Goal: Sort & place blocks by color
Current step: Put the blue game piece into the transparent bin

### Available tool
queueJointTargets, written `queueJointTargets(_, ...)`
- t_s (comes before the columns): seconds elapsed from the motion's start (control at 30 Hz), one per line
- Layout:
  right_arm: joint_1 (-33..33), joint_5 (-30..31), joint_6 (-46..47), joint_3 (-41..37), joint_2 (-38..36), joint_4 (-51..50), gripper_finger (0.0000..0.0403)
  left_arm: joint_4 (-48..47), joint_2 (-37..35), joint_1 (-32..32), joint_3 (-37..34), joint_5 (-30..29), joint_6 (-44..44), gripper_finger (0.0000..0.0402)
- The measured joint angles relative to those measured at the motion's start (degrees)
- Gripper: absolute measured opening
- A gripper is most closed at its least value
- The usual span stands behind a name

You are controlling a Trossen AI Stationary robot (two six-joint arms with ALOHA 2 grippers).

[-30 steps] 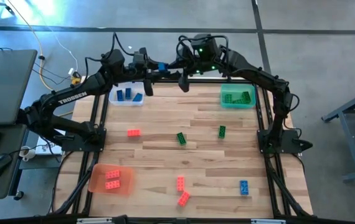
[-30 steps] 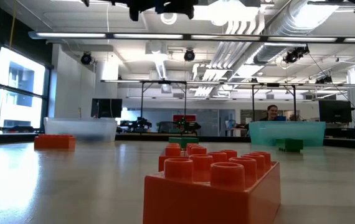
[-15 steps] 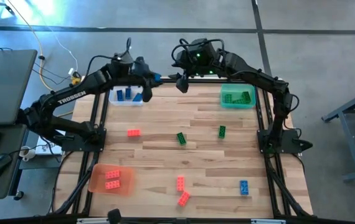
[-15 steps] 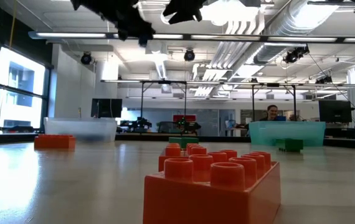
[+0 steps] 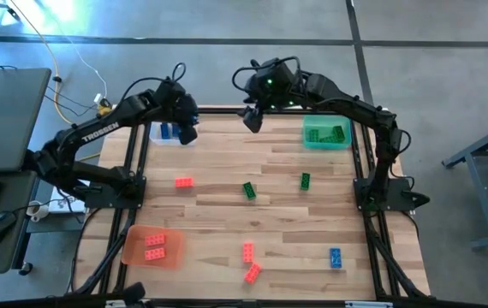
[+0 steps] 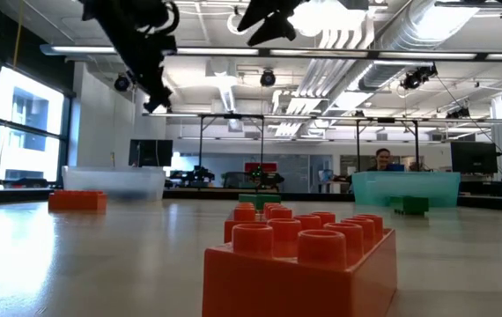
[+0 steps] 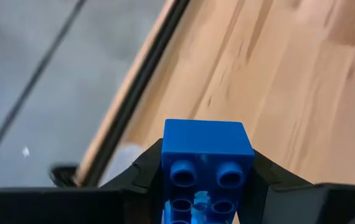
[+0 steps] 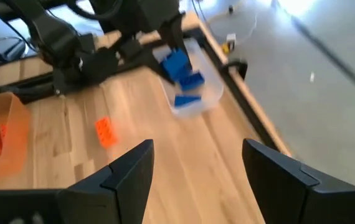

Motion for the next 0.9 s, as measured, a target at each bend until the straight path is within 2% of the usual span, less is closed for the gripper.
queueJointTargets(0.3, 0.14, -0.09, 7.42, 0.00, 0.00, -7.14, 0.0232, 2.46, 0.14, 4.01, -8.72, -0.44, -4.64, 0.0109)
queueJointTargets(0.53, 1.95, 0.11, 10.57, 0.00, 0.00, -10.23, 0.0232, 3.60, 2.85, 6.99, -9.56, -2.87, -7.71, 0.0109)
queueJointTargets(0.9, 6.28, 8.69, 19.63, -0.12, 0.00, -23.44, 0.0232, 4.33, 12.79, 9.78, -9.60, -4.08, -8.26, 0.0109)
